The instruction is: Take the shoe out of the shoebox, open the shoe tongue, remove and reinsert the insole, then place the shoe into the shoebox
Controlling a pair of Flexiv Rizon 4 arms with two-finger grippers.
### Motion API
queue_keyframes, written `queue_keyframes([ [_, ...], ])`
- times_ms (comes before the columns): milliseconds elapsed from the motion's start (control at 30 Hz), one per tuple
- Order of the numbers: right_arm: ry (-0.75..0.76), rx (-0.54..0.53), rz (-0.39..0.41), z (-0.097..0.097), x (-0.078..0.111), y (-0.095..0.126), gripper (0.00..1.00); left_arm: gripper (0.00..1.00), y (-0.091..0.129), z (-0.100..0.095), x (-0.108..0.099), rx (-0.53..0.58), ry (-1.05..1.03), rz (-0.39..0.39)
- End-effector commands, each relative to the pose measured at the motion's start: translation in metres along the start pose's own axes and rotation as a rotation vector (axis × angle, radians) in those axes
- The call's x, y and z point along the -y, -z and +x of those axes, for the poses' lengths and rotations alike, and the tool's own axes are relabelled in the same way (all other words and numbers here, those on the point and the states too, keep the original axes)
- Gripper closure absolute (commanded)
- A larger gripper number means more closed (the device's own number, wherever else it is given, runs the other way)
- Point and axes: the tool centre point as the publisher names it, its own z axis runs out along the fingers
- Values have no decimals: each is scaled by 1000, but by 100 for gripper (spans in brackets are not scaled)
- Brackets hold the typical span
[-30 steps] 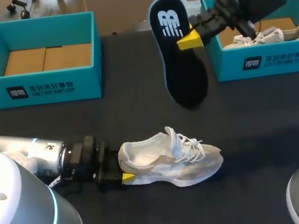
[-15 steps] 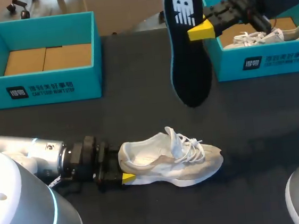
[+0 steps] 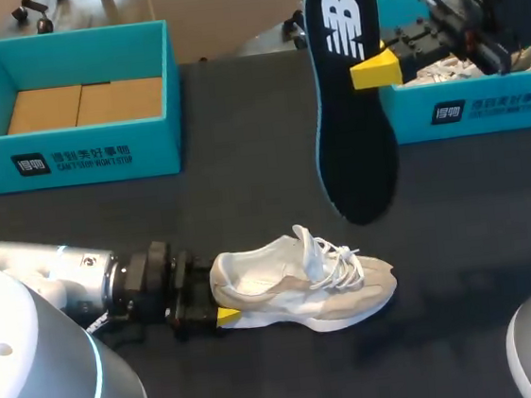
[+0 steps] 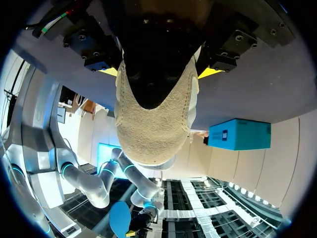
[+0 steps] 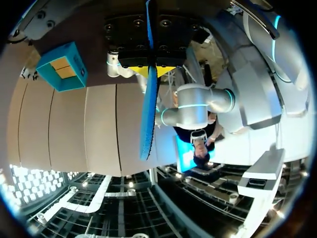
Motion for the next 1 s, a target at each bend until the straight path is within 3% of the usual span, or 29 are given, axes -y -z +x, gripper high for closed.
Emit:
queue_keyframes([
  [33, -1, 13, -5, 3, 4, -1, 100, 100, -1, 1, 0, 1, 0, 0],
  [267, 1, 5, -13, 3, 2, -2, 100, 100, -1, 1, 0, 1, 0, 0],
  [533, -59, 26, -37, 19, 1, -5, 100, 100, -1, 1, 0, 1, 0, 0],
  [967, -59, 26, -37, 19, 1, -5, 100, 100, 1, 1, 1, -3, -2, -7],
  [1000, -59, 26, -37, 19, 1, -5, 100, 67, 3, 1, 1, -3, -4, -13],
])
